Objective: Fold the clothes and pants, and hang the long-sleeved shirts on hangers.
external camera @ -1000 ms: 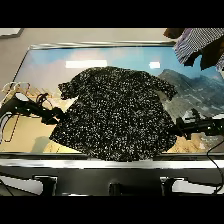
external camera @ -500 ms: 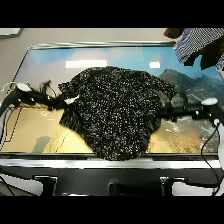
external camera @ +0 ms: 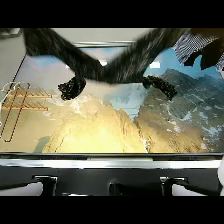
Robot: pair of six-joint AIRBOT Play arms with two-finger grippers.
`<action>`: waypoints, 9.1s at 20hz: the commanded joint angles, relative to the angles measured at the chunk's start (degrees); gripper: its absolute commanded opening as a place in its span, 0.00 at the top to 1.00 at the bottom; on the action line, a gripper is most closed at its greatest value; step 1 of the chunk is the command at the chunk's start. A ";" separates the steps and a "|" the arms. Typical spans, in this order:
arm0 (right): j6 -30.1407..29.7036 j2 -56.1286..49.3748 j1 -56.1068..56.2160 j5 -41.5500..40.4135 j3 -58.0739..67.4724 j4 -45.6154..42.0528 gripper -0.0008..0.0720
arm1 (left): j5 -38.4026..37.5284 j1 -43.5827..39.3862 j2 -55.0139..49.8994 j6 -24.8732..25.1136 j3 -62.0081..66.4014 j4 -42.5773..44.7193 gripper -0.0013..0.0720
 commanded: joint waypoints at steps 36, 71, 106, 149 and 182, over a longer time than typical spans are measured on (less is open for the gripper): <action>13.16 -30.91 5.03 -20.13 -5.09 -21.40 0.94 | 27.63 -10.73 -31.89 4.20 -10.64 13.40 0.94; 62.23 29.57 44.57 -29.24 -97.33 -17.62 0.06 | -10.10 -15.87 20.63 -33.18 -70.25 18.97 0.05; 78.62 43.91 44.52 -12.85 -96.80 -39.93 0.94 | 12.74 -31.47 14.99 -55.80 -85.26 25.42 0.05; 81.15 20.52 35.95 -6.99 -74.42 -55.41 0.38 | 16.63 -27.52 5.73 -34.45 -73.88 6.12 0.32; 49.75 -6.97 44.17 7.63 -54.38 -48.70 0.45 | 2.75 -23.80 18.78 -25.51 -64.00 38.49 0.25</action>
